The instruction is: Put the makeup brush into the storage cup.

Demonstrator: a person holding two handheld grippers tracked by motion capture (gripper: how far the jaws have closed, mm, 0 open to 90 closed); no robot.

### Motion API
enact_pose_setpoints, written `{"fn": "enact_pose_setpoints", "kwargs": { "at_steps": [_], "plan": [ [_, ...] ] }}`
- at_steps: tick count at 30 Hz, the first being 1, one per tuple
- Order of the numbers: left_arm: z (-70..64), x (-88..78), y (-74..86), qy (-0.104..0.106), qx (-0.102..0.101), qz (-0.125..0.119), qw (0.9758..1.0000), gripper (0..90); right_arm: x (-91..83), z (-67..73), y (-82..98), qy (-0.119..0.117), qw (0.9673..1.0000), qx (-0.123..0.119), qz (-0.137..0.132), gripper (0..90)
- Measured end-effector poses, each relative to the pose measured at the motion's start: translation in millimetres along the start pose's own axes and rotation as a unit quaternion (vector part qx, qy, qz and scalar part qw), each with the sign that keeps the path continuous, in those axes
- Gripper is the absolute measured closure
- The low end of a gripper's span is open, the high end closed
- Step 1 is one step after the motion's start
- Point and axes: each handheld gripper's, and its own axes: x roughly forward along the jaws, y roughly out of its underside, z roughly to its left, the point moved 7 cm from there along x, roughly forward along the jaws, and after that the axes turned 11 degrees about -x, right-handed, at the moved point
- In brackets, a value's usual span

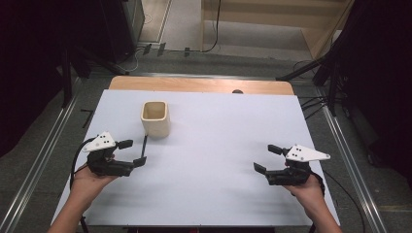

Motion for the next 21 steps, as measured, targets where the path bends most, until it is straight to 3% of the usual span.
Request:
{"fn": "enact_pose_setpoints", "kwargs": {
  "at_steps": [2,6,8,10,15,20,21],
  "plan": [
    [1.1,2.0,-2.2,-0.006,-0.016,-0.001,0.9999,16.6,0.6,-0.2,0.4,0.000,1.0000,0.000,0.001,15.5],
    [2.0,3.2,-4.3,-0.017,-0.021,-0.009,0.9996,16.6,1.1,0.3,0.5,-0.001,1.0000,0.000,0.002,15.5],
    [5.2,4.3,-5.4,-0.038,-0.033,-0.013,0.9986,16.6,1.1,0.6,0.7,-0.001,1.0000,-0.002,0.003,15.5],
    [6.7,4.7,-5.9,-0.042,-0.038,-0.015,0.9983,16.6,1.1,0.6,0.9,-0.001,1.0000,-0.001,0.004,15.5],
    [12.2,6.1,-9.9,-0.068,-0.055,-0.036,0.9955,16.6,1.2,0.2,1.4,0.001,1.0000,-0.002,0.006,15.5],
    [19.8,10.8,-11.5,-0.101,-0.077,-0.040,0.9911,20.1,1.0,0.9,1.2,0.001,1.0000,-0.002,0.005,15.5],
    [19.8,10.8,-11.5,-0.101,-0.077,-0.040,0.9911,20.1,1.0,0.9,1.2,0.001,1.0000,-0.002,0.005,15.5]
  ]
}}
